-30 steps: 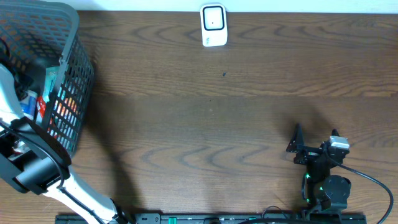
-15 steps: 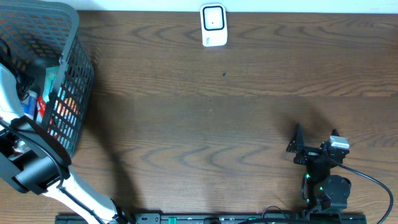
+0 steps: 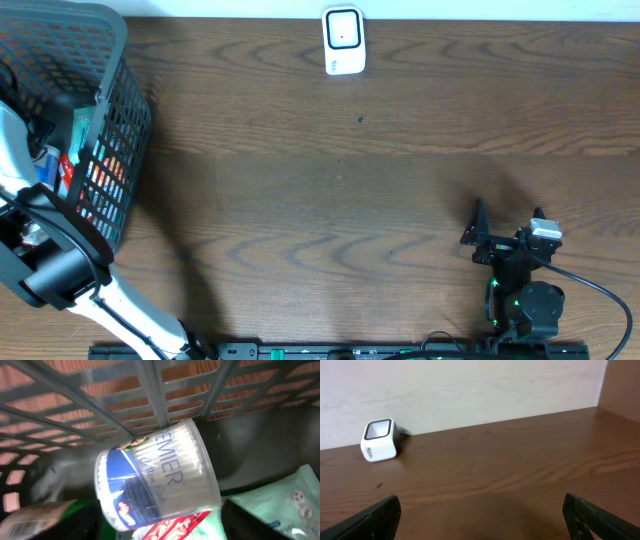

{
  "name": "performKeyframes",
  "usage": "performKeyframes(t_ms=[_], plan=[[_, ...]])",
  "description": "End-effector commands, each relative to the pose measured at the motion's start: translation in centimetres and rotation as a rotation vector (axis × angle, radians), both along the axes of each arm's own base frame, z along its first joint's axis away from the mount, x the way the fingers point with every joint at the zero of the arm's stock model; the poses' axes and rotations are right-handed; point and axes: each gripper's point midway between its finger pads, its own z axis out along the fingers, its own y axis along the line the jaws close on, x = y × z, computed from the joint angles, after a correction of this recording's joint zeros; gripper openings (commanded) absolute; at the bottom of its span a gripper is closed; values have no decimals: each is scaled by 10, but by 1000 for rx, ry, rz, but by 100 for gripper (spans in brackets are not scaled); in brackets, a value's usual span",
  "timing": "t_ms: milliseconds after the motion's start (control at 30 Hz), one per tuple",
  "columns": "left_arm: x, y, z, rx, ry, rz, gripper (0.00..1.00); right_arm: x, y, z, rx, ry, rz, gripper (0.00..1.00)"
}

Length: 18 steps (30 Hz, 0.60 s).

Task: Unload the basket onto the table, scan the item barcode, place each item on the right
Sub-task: 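Close the left gripper around the white cotton-bud tub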

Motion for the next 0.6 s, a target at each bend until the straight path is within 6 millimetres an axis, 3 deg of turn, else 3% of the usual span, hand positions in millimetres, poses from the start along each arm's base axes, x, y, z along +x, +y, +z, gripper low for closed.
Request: performKeyframes(t_ms=[0, 467, 500, 567], plan=[[-1, 3, -16, -14, 19, 16, 78, 0, 0, -1, -14, 5, 2, 99], [2, 5, -14, -5, 6, 15, 86, 0, 0, -1, -14, 5, 2, 99], [2, 5, -14, -5, 6, 15, 85, 0, 0, -1, -14, 5, 2, 99], [2, 5, -14, -4, 6, 15, 75, 0, 0, -1, -15, 5, 1, 99]])
